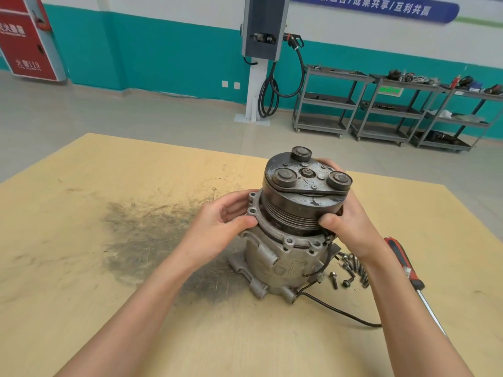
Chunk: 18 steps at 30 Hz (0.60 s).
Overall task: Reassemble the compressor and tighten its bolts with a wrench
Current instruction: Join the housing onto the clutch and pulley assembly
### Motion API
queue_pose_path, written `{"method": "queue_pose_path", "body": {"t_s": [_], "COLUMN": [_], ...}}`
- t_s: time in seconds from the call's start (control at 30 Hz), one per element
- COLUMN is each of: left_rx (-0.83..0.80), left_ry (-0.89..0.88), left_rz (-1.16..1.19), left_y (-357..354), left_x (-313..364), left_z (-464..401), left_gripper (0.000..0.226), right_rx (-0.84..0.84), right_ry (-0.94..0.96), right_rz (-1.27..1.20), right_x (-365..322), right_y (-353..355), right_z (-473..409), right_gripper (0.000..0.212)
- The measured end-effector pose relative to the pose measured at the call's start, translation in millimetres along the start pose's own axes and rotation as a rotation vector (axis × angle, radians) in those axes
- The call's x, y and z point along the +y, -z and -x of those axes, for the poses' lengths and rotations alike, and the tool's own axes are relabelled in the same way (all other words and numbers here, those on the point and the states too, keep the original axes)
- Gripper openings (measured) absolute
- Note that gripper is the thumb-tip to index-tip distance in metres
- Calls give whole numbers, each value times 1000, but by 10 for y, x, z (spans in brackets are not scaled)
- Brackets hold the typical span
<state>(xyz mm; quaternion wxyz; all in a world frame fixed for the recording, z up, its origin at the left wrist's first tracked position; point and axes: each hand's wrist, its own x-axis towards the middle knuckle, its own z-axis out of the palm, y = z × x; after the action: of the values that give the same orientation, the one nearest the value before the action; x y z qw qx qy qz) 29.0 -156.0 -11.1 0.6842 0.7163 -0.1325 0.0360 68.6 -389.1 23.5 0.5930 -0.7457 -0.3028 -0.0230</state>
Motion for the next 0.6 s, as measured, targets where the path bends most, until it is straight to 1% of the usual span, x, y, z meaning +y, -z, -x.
{"method": "queue_pose_path", "body": {"t_s": [0.07,0.17,0.27,0.33,0.43,0.5,0.57,0.6], "left_rx": [-10,-26,-21,-13,-15,-19,-15,-14], "left_ry": [1,4,-1,-9,-25,-36,-46,-52], "left_rz": [20,58,59,55,71,80,83,85], "left_y": [-3,10,35,54,68,70,72,78], "left_x": [-6,-39,-76,-100,-123,-128,-138,-148], "left_z": [-6,-22,-33,-34,-33,-34,-37,-35], "left_gripper": [57,49,51,55,58,58,54,52], "right_rx": [22,98,185,213,248,243,229,223], "right_ry": [-3,-39,-187,-254,-290,-301,-305,-302], "right_rz": [6,3,-103,-180,-159,-128,-111,-100], "right_x": [9,104,224,277,318,323,292,266], "right_y": [28,74,63,28,2,-2,-11,-16], "right_z": [20,108,226,299,395,442,470,481], "right_gripper": [119,107,105,98,82,65,49,46]}}
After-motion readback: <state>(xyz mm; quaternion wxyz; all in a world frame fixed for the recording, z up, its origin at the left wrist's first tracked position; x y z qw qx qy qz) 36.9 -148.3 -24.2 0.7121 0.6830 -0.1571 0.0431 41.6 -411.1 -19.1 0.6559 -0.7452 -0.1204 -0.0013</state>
